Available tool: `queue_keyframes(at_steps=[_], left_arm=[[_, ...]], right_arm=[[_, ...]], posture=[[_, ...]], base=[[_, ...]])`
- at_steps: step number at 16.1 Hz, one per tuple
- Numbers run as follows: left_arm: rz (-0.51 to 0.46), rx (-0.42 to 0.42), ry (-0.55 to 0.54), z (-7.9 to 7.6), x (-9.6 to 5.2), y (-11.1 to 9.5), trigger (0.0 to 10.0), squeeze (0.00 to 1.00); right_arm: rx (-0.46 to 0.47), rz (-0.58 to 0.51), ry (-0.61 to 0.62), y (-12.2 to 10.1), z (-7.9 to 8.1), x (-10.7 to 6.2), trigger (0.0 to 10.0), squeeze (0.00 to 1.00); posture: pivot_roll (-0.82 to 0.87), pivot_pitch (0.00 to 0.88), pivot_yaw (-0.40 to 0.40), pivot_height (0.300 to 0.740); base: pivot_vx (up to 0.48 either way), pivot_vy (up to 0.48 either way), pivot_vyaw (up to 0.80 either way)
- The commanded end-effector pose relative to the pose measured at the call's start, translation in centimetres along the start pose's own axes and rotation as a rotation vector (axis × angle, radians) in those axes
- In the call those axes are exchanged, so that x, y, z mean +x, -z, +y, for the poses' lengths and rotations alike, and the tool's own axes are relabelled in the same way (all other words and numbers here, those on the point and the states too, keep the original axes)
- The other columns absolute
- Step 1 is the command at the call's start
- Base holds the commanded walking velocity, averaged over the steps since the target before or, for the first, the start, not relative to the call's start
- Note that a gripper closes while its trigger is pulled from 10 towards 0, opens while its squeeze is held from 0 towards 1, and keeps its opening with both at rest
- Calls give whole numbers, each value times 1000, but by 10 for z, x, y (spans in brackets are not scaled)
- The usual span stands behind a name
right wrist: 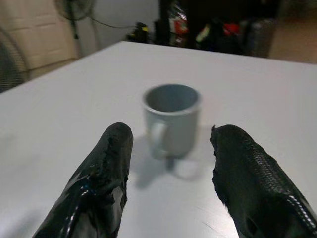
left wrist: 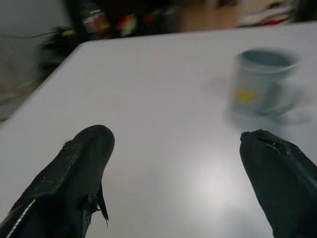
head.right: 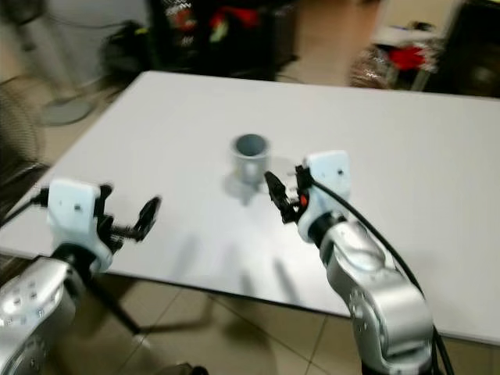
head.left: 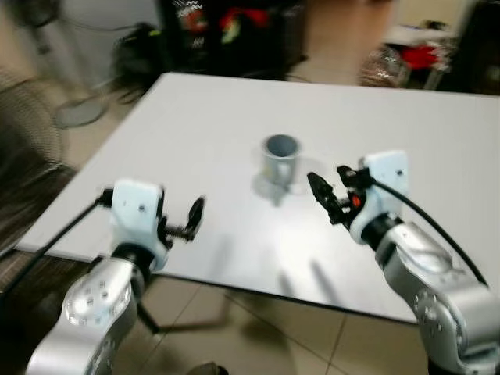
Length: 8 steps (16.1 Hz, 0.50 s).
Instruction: Setting the table
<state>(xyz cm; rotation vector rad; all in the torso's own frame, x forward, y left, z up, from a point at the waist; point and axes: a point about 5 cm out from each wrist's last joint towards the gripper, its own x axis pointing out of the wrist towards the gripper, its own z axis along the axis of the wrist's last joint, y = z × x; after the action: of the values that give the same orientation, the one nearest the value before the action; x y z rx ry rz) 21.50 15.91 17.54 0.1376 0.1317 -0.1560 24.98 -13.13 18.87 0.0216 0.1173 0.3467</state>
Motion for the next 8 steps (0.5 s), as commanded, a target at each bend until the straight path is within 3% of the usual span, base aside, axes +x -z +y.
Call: queue_keyframes(at_steps=[1, 8], left_arm=[[-24, 40, -29, 1, 2, -2, 10000, 0], [-59, 28, -55, 8, 14, -4, 10000, 0]], right_arm=[[0, -23, -43, -1, 7, -5, 10000, 0], [8, -73, -3, 6, 2, -13, 10000, 0]], posture=[[-42, 10, 49, 740], [-69, 0, 77, 740]], base=[[0, 0, 800], [0, 0, 800]])
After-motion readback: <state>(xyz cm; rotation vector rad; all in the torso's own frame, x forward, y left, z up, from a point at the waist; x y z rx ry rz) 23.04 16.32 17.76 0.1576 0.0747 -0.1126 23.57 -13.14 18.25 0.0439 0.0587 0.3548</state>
